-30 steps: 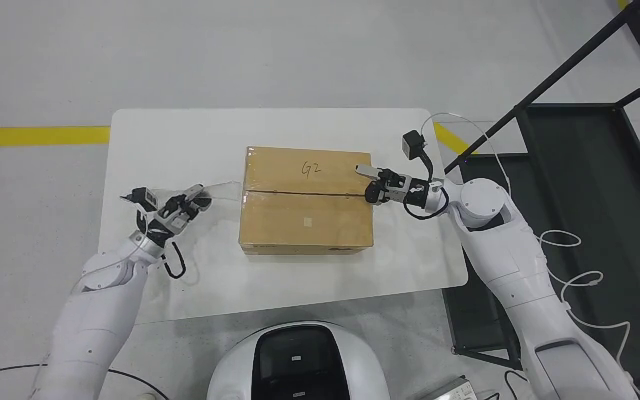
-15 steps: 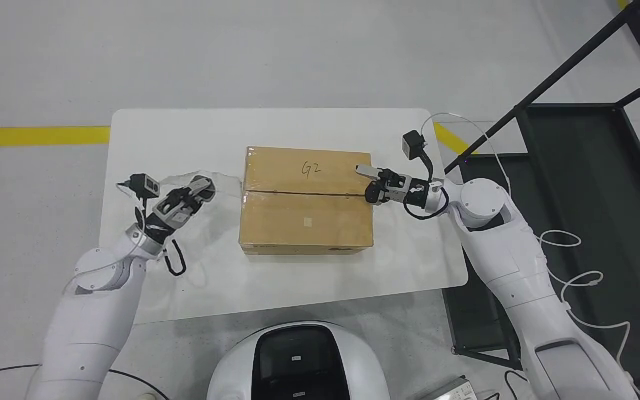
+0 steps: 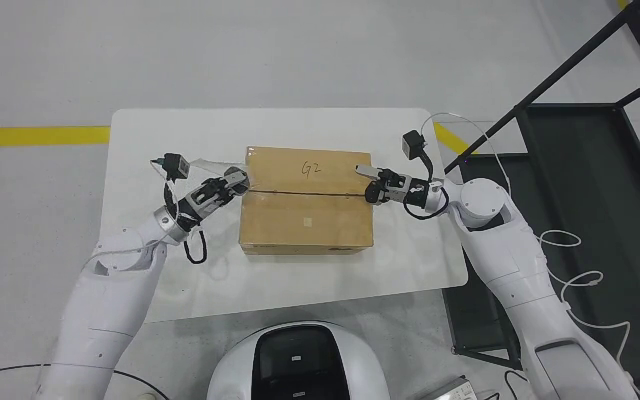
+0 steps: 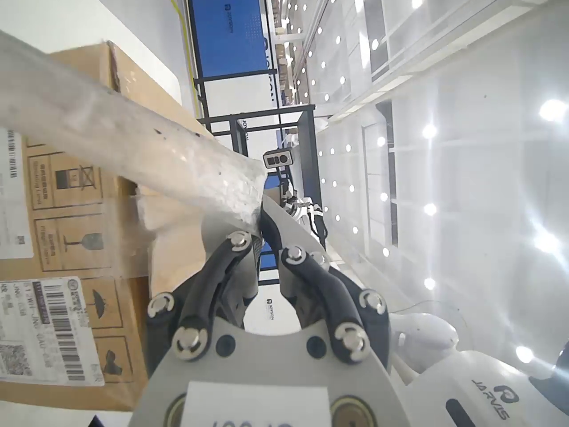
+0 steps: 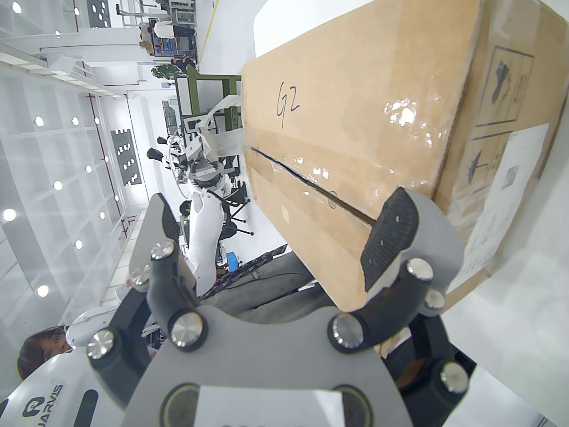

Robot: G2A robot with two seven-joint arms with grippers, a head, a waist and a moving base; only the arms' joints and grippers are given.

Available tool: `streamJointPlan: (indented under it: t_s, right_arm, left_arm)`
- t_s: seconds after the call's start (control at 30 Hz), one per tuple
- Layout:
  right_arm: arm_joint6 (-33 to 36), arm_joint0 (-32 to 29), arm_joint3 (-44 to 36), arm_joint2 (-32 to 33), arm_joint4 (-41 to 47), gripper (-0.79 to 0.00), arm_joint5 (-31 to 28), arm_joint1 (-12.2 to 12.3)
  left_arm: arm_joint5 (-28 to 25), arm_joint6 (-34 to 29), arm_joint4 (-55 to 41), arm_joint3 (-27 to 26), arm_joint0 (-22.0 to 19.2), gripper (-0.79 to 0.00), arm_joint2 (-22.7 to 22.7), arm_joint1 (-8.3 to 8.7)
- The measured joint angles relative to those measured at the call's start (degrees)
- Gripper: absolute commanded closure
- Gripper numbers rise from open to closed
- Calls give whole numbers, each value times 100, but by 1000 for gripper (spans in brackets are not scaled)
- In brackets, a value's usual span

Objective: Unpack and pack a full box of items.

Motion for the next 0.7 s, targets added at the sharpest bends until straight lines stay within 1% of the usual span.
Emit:
streamJointPlan:
  t_s: [0.23,0.53,0.7]
  right_arm:
    - [0,0,0,0,0,-785,0,0]
    - [0,0,0,0,0,-785,0,0]
    - [0,0,0,0,0,-785,0,0]
  left_arm:
    - [36,-17,284,18,-184,0,338,-71]
    - [159,95,1026,65,-394,0,642,-120]
    - [219,80,1446,-2,-485,0,791,-137]
